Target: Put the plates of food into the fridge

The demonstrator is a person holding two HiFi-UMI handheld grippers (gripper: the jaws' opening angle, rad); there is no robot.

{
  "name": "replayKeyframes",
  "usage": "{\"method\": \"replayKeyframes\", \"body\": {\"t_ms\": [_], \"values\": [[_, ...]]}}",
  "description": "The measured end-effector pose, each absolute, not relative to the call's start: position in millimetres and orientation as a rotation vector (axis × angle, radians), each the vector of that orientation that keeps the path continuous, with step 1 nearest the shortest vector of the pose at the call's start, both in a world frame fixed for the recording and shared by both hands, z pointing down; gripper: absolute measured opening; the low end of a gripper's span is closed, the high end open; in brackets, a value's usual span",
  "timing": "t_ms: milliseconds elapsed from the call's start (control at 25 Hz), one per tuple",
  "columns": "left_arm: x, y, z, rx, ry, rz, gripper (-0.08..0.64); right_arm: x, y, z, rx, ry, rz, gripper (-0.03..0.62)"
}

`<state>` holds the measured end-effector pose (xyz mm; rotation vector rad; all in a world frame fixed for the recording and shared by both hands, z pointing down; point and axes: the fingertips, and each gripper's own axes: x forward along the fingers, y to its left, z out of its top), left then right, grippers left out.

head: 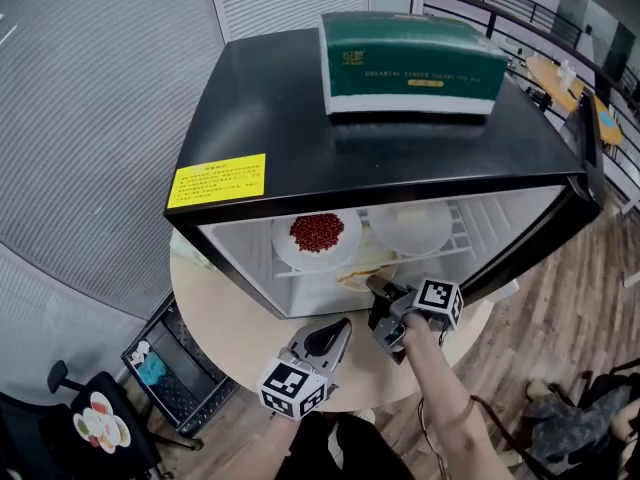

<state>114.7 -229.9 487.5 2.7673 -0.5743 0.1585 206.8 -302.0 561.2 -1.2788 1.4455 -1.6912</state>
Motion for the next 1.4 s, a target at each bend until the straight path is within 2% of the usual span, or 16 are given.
{"method": "replayKeyframes", "body": {"t_ms": [560, 680, 800, 1000, 1240, 1400], "values": [[104, -215, 490, 2.727, -0.485, 0.126, 0.005, 208, -316, 580, -1.607, 1.371, -1.773, 0.025], [104, -212, 484, 2.733, -0.468, 0.102, 0.005, 213, -314, 579, -1.783, 1.435, -1.739, 0.052], [99, -209, 482, 2.744, -0.458, 0.099, 0.005, 217, -311, 577, -1.934, 1.464, -1.694, 0.123], [91, -204, 479, 2.744, -0.439, 0.089, 0.005, 220, -302, 573, -2.096, 1.499, -1.638, 0.197], [84, -204, 480, 2.738, -0.456, 0.095, 0.005, 208, -282, 561, -2.089, 1.565, -1.492, 0.201], [87, -198, 479, 2.746, -0.439, 0.109, 0.005, 189, -255, 528, -1.98, 1.733, -1.257, 0.199]]}}
